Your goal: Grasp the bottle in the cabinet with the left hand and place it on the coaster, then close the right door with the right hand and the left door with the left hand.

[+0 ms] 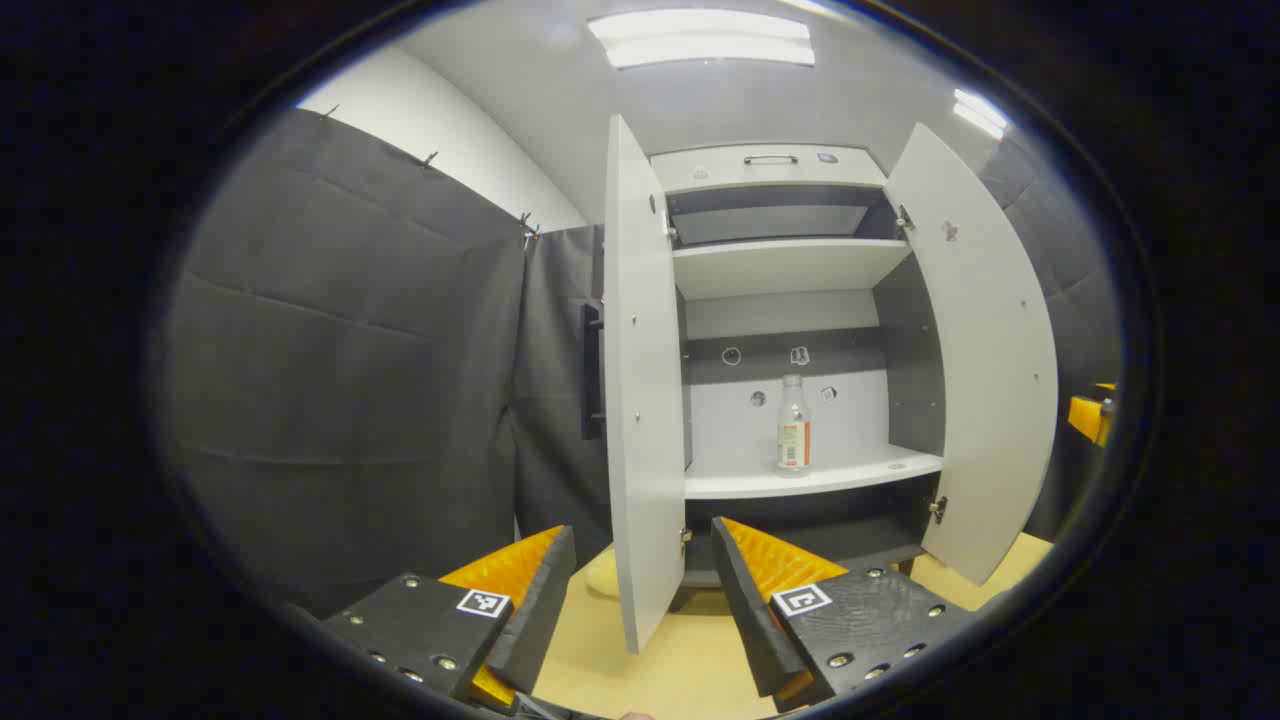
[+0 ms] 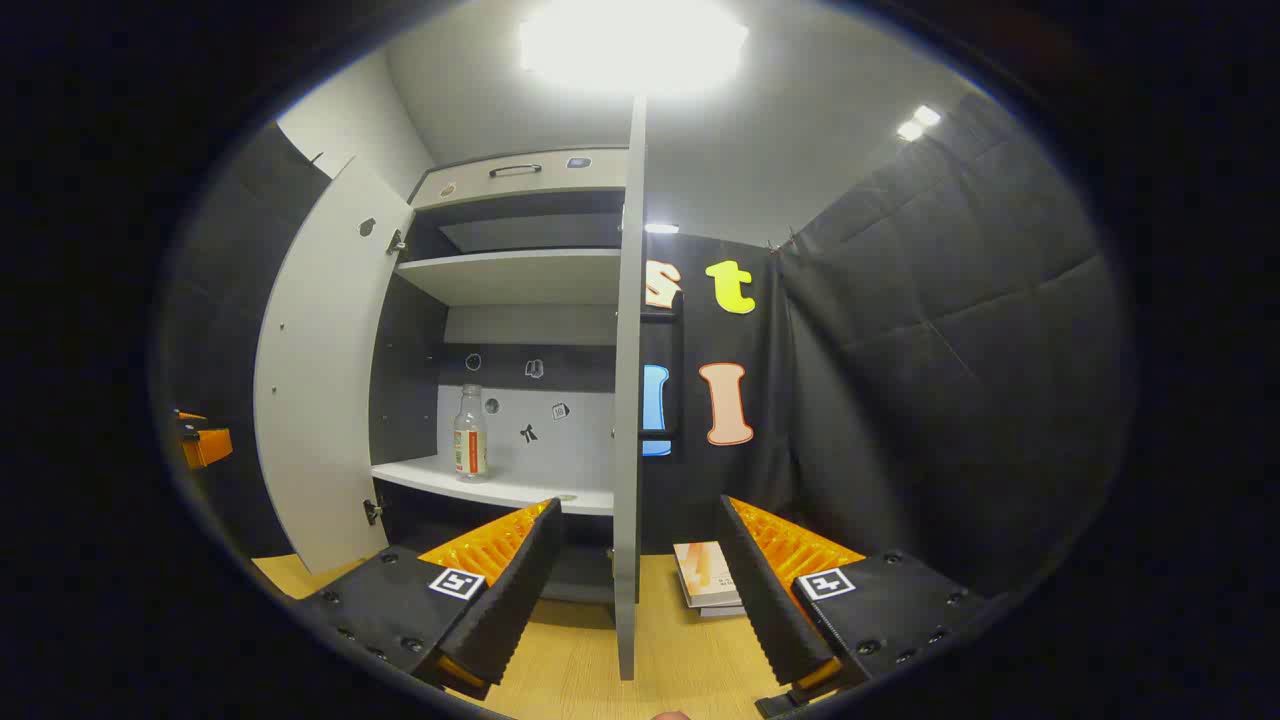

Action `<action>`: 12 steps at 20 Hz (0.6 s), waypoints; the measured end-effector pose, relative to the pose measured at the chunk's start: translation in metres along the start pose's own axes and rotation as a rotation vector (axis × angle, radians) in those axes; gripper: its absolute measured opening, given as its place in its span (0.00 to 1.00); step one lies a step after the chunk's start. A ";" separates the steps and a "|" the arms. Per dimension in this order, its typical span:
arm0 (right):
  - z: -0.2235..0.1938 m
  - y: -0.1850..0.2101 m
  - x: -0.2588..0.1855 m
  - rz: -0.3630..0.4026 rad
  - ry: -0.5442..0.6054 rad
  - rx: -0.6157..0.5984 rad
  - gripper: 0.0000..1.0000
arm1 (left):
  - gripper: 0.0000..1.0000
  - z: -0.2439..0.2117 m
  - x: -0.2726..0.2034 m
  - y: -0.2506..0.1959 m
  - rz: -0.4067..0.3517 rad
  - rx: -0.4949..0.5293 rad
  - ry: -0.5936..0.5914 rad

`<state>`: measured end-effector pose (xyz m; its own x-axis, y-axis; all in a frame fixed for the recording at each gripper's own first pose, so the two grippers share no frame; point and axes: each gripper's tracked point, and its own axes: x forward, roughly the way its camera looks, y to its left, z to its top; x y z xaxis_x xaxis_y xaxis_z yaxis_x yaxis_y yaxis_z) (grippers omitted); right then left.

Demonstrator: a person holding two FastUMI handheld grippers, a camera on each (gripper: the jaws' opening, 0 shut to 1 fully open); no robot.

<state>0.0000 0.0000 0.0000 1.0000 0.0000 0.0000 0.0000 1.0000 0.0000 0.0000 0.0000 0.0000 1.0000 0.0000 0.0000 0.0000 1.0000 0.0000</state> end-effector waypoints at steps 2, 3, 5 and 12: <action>0.000 0.000 0.000 0.002 0.003 -0.007 0.98 | 0.80 0.001 -0.002 -0.001 -0.002 0.004 -0.002; -0.001 0.001 -0.001 0.006 0.007 -0.014 0.98 | 0.80 0.001 -0.002 -0.001 -0.001 0.006 -0.006; 0.001 0.001 -0.002 0.008 0.002 -0.030 0.98 | 0.80 0.002 -0.003 -0.003 -0.005 0.006 -0.011; 0.002 -0.001 -0.009 0.009 -0.007 -0.019 0.96 | 0.80 -0.003 -0.005 -0.010 -0.020 0.011 -0.002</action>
<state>-0.0091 -0.0008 0.0020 0.9999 0.0091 0.0068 -0.0090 0.9998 -0.0186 -0.0045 -0.0100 -0.0032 0.9998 -0.0198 0.0016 0.0198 0.9997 0.0106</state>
